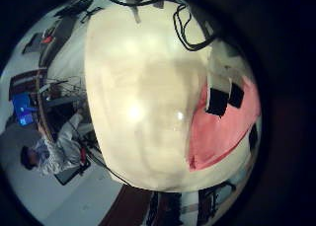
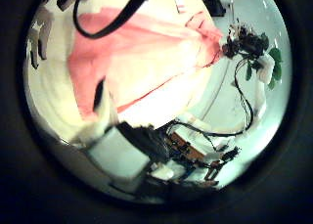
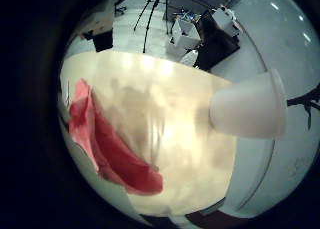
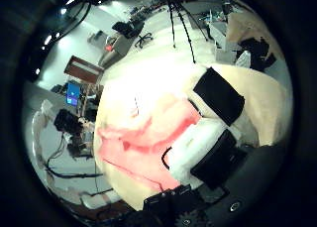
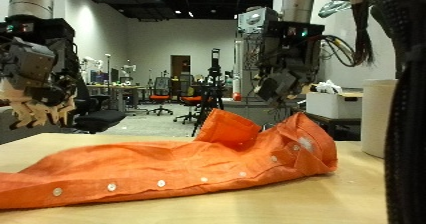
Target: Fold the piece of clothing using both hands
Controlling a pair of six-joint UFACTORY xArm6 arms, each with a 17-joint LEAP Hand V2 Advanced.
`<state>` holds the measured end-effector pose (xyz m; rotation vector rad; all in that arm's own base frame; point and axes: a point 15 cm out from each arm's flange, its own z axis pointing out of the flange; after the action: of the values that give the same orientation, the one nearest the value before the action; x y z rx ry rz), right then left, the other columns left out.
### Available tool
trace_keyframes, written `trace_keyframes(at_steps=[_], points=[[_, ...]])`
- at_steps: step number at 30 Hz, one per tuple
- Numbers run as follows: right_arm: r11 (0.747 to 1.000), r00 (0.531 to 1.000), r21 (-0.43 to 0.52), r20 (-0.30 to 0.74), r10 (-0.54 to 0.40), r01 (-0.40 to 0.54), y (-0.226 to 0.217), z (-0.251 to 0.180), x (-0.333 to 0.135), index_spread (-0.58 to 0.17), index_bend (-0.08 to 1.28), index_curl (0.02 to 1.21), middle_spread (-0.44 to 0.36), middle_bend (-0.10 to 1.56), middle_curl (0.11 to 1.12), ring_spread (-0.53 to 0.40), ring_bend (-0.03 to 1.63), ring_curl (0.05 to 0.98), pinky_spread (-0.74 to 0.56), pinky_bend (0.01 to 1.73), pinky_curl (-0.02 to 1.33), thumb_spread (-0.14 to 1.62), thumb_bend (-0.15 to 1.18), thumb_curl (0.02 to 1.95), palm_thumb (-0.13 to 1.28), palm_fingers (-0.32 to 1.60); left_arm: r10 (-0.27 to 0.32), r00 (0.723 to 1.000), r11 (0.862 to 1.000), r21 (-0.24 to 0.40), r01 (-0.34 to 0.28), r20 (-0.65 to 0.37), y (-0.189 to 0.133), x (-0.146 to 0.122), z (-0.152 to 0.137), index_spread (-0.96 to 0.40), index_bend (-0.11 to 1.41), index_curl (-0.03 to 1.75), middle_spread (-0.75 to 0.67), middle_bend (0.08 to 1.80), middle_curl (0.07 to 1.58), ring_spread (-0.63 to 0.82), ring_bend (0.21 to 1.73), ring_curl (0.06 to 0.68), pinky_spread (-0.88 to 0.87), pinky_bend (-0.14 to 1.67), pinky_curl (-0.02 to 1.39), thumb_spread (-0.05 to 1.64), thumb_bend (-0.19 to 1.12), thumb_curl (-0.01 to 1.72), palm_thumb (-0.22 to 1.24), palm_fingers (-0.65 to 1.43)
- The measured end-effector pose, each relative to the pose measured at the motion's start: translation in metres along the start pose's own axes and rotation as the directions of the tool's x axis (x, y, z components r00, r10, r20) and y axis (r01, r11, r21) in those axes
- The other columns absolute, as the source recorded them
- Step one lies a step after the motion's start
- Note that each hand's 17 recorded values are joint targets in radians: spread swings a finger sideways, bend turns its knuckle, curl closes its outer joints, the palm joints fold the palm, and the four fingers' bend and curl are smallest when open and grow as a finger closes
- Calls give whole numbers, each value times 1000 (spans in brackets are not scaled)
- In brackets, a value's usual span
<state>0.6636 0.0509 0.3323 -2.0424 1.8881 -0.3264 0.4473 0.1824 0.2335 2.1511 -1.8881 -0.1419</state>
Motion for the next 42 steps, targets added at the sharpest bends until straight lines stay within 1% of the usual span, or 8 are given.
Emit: trace_keyframes(at_steps=[5, 9, 13, 17, 22, 31, 34, 42], points=[[998, 999, 64, -27, 22, -20, -3, -66, 35, -463, 318, 561, -212, 788, 537, -302, 1119, 434, -394, 1005, 470, 1481, -8, 322, 666, 453, 8, 1000, 1000, 22, -8, -14, 19, 10, -8, -65, 140, 836, 157, 356, 506, 119, 858, 348, -87, 751, 505, 1115, -22, 497, 603, -134], [997, 1000, -73, -26, -3, 1, 48, -64, 46, -461, 342, 561, -219, 789, 534, -295, 1046, 406, -360, 949, 440, 1471, -8, 296, 653, 445, 52, 998, 998, 25, -51, -21, 39, 33, -4, 54, 141, 698, 232, 305, 456, 247, 764, 302, 109, 630, 441, 1128, -23, 479, 592, -71], [978, 997, -195, -11, -74, 70, 87, -57, 59, -459, 448, 579, -198, 695, 498, -215, 841, 354, -210, 762, 394, 1462, -10, 274, 623, 126, 131, 991, 991, 3, -131, -23, 56, 71, 9, 91, 152, 607, 255, 273, 425, 317, 706, 274, 222, 555, 401, 1135, -21, 466, 580, -46], [909, 973, -347, 87, -215, 232, 142, -28, 63, -444, 452, 538, -182, 564, 435, -89, 645, 277, -30, 668, 336, 1485, -3, 254, 623, -4, 184, 983, 981, -53, -185, -24, 77, 105, 34, 106, 161, 540, 264, 244, 403, 367, 659, 252, 300, 497, 370, 1140, -21, 454, 572, -28], [835, 955, -464, 168, -245, 296, 199, 11, 47, -417, 372, 473, -176, 441, 382, 11, 512, 229, 123, 562, 289, 1504, -7, 231, 607, -31, 209, 978, 976, -62, -209, -12, 79, 124, 61, 113, 165, 479, 276, 216, 382, 417, 616, 232, 364, 449, 344, 1143, -20, 442, 562, -8], [799, 922, -459, 199, -332, 387, 225, 79, 17, -404, 287, 407, -168, 293, 337, 68, 363, 199, 209, 433, 259, 1480, -7, 220, 573, 28, 226, 973, 971, -70, -229, -55, 83, 158, 76, 113, 167, 413, 288, 190, 358, 456, 568, 212, 410, 394, 320, 1147, -18, 428, 568, 14], [761, 908, -495, 212, -362, 420, 238, 98, -11, -381, 281, 401, -144, 293, 339, 81, 314, 193, 216, 383, 252, 1459, -21, 210, 521, 69, 229, 972, 970, -67, -233, -54, 85, 160, 73, 115, 166, 397, 297, 190, 350, 461, 557, 207, 418, 388, 318, 1147, -18, 425, 569, 19], [730, 932, -598, 83, -354, 331, 253, 102, 41, -338, 251, 388, -153, 251, 340, 97, 258, 198, 225, 300, 250, 1427, -18, 197, 396, 162, 230, 972, 970, -68, -233, -48, 91, 159, 67, 112, 169, 368, 303, 187, 333, 467, 541, 203, 425, 374, 314, 1146, -19, 417, 567, 31]])
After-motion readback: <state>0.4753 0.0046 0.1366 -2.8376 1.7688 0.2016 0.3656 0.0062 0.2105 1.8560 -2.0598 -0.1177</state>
